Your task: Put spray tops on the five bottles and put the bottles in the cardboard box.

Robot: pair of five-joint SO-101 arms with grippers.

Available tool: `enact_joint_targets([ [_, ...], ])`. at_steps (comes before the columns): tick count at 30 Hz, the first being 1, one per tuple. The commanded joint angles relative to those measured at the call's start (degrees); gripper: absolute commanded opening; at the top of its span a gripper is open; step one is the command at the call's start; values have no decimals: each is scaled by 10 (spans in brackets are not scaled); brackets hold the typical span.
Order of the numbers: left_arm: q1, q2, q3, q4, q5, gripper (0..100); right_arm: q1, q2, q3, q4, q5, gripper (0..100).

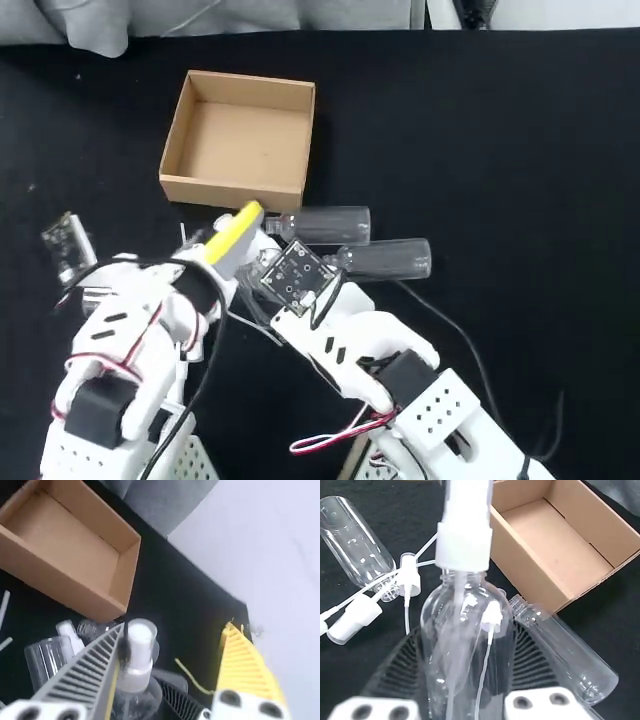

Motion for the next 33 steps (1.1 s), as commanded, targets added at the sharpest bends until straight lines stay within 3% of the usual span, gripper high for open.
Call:
enact_joint_targets([
  [1,-46,-34,-3,-14,10,282,-6,-14,-7,-18,0,49],
  [13,-59,-98,45,-16,15,282,-6,-52,-5,-17,0,49],
  [19,-125,-116,48,-16,16,282,-6,-146,30,-13,0,49],
  [25,-136,-116,48,-16,16,282,-5,-201,51,-12,0,49],
  [33,-136,-116,62,-25,17,282,42,-210,46,-17,-26,49],
])
